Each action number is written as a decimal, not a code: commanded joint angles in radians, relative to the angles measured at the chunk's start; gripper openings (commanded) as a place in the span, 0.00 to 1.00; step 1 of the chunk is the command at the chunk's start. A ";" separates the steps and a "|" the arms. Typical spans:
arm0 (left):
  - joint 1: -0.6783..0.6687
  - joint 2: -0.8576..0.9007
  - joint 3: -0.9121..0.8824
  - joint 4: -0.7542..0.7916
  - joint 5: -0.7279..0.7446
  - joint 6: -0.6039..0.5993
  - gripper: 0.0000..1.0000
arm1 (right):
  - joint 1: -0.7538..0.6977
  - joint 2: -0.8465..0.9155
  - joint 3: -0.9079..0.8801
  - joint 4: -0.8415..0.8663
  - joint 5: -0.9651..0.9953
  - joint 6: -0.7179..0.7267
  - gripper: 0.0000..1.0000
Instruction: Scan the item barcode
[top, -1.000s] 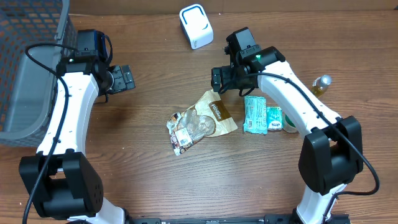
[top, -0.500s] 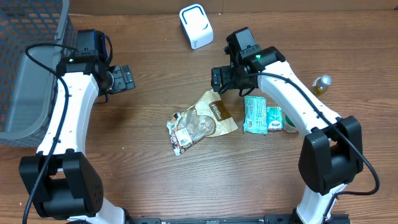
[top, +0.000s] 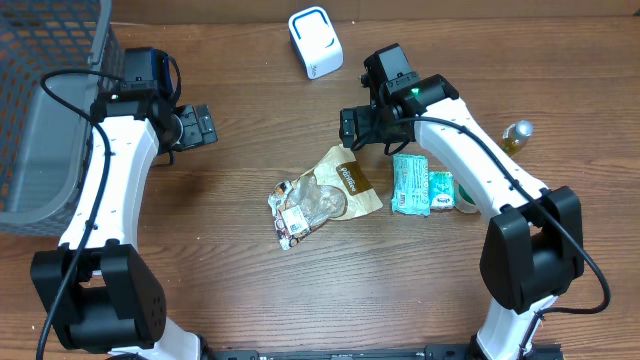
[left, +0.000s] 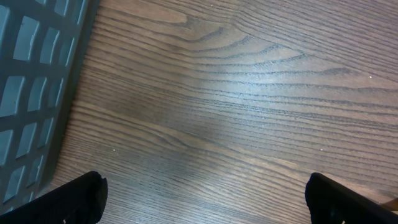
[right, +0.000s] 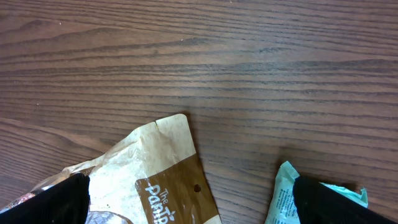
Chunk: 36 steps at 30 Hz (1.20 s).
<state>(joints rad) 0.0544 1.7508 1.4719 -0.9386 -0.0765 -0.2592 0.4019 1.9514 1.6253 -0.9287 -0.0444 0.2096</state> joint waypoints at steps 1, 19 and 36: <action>0.003 -0.002 0.016 0.001 -0.009 -0.003 1.00 | 0.002 -0.004 -0.003 0.005 0.010 0.007 1.00; -0.010 -0.012 0.016 0.001 -0.009 -0.003 1.00 | 0.002 -0.004 -0.003 0.005 0.010 0.007 1.00; -0.010 -0.082 0.016 0.001 -0.009 -0.003 1.00 | 0.002 -0.004 -0.003 0.005 0.010 0.007 1.00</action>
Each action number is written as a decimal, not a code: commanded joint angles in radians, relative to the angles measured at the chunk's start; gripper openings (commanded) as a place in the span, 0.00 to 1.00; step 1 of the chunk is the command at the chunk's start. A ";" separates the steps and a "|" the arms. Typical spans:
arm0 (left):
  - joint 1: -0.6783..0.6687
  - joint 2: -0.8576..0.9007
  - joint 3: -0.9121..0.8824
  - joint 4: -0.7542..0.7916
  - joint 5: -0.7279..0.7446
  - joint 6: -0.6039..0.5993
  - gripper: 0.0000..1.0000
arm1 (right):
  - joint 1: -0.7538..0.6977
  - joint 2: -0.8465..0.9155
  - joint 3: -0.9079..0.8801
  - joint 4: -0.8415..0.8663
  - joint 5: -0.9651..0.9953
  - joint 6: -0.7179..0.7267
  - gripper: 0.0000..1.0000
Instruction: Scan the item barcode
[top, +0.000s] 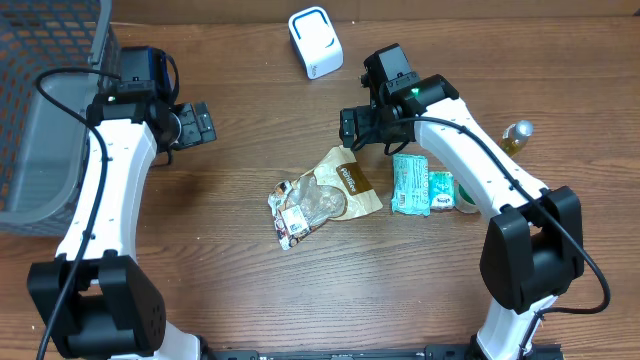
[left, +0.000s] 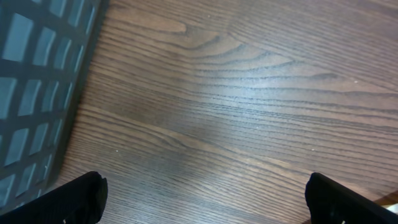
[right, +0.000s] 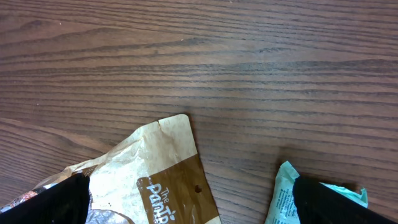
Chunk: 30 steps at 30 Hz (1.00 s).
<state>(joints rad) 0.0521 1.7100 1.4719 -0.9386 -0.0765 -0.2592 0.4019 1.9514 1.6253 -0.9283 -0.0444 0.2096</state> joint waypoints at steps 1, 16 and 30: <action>-0.008 -0.043 0.016 0.001 -0.009 -0.003 1.00 | 0.002 -0.004 -0.003 0.004 0.010 0.007 1.00; -0.008 -0.045 0.015 0.001 -0.009 -0.003 1.00 | 0.002 -0.004 -0.003 0.004 0.010 0.007 1.00; -0.008 -0.149 -0.299 0.134 0.032 -0.003 1.00 | 0.002 -0.004 -0.003 0.004 0.010 0.007 1.00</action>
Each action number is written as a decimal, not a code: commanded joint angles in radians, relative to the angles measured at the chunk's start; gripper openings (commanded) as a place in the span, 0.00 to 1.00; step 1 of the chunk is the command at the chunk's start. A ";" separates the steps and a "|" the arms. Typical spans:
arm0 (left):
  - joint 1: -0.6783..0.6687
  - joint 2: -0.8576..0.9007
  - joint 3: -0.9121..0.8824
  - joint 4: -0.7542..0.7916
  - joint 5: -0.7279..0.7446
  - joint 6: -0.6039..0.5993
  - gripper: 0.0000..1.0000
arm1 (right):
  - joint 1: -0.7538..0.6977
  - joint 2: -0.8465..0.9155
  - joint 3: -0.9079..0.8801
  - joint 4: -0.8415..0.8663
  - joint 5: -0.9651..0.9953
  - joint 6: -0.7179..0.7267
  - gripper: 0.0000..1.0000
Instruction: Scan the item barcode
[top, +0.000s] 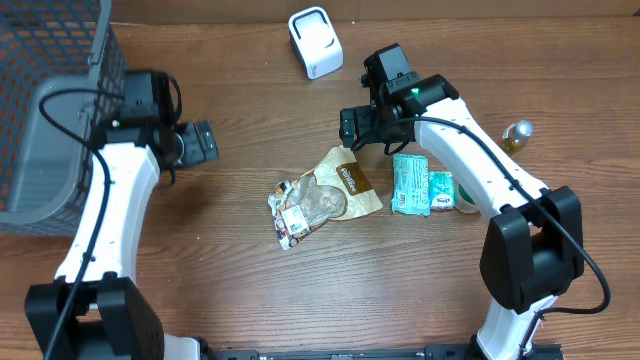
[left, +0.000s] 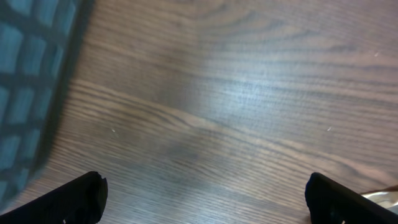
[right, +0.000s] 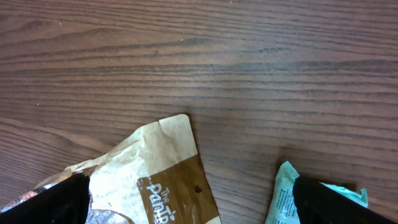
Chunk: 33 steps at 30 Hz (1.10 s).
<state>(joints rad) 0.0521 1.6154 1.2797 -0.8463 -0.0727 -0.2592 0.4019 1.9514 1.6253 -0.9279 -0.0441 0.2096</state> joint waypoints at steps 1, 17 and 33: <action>-0.008 -0.061 -0.137 0.060 0.035 -0.003 1.00 | 0.002 -0.004 -0.003 0.004 0.009 0.007 1.00; -0.008 -0.091 -0.463 0.288 0.113 -0.002 1.00 | 0.002 -0.004 -0.003 0.004 0.009 0.007 1.00; -0.008 -0.272 -0.856 0.705 0.192 0.089 1.00 | 0.002 -0.004 -0.003 0.004 0.009 0.007 1.00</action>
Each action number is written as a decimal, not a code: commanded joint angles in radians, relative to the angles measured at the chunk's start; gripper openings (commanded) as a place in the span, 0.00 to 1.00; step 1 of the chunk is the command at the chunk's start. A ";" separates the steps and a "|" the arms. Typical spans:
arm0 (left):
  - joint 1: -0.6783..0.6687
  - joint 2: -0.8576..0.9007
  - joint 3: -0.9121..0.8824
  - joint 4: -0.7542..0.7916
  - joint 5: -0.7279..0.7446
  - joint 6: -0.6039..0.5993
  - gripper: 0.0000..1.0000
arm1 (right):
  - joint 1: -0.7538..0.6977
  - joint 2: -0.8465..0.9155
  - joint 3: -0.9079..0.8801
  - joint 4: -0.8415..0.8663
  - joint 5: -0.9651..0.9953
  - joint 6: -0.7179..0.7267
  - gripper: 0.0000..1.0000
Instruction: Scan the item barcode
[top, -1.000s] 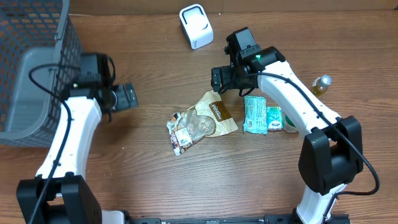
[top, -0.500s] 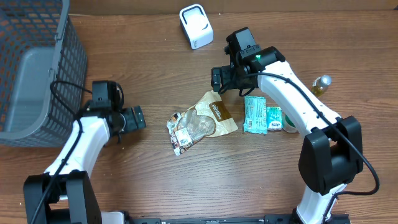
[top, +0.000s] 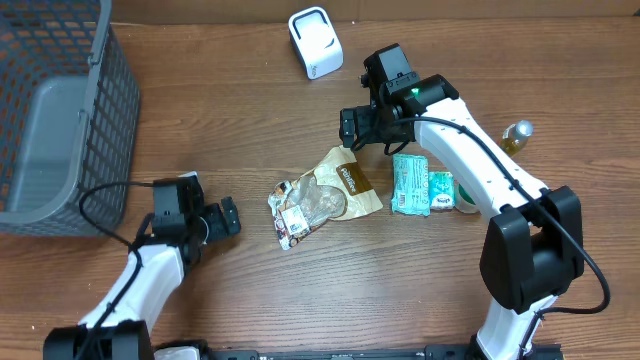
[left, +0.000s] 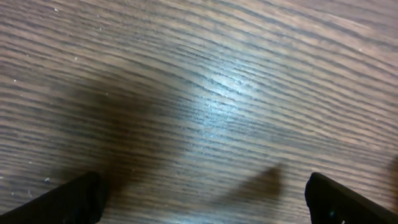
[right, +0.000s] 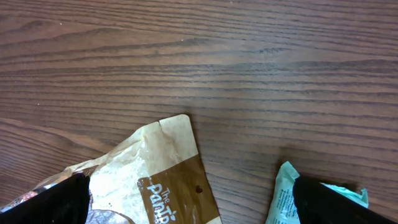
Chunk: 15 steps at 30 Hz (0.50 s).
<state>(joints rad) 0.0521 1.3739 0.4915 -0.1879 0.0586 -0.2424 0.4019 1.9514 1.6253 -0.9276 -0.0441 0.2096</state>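
Note:
A tan and brown snack bag (top: 340, 182) with a clear end (top: 298, 207) lies mid-table; the right wrist view has its top corner (right: 163, 175) low between the fingers. The white barcode scanner (top: 315, 42) stands at the back. My right gripper (top: 360, 131) hovers open just behind the bag, nothing in it. My left gripper (top: 226, 218) is low at the front left, open and empty, a short way left of the bag. Its wrist view has only bare wood and its dark fingertips (left: 78, 200).
A dark mesh basket (top: 112, 70) fills the back left corner. Two green packets (top: 410, 183) (top: 441, 191) lie right of the bag, one edge (right: 285, 194) by my right finger. A small bottle (top: 517, 134) stands at the far right.
My left arm has moved from beside the basket at the back left down to the front left, level with the bag. The basket is gone from its wrist view. The right arm is unchanged.
My left gripper stood open beside the basket at the first two moments, had shifted slightly toward the front and right by the third, and is now at the front left near the bag. My right gripper stayed open behind the bag throughout. No item has moved.

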 joint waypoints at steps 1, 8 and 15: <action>-0.009 -0.041 -0.080 0.075 0.078 0.103 1.00 | 0.002 -0.004 -0.003 0.003 0.009 0.007 1.00; -0.008 -0.089 -0.169 0.204 0.143 0.227 1.00 | 0.002 -0.004 -0.003 0.003 0.009 0.007 1.00; -0.008 -0.104 -0.274 0.393 0.231 0.272 1.00 | 0.002 -0.004 -0.003 0.003 0.009 0.007 1.00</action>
<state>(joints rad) 0.0521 1.2850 0.2691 0.1627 0.2119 -0.0273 0.4019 1.9514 1.6253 -0.9279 -0.0444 0.2096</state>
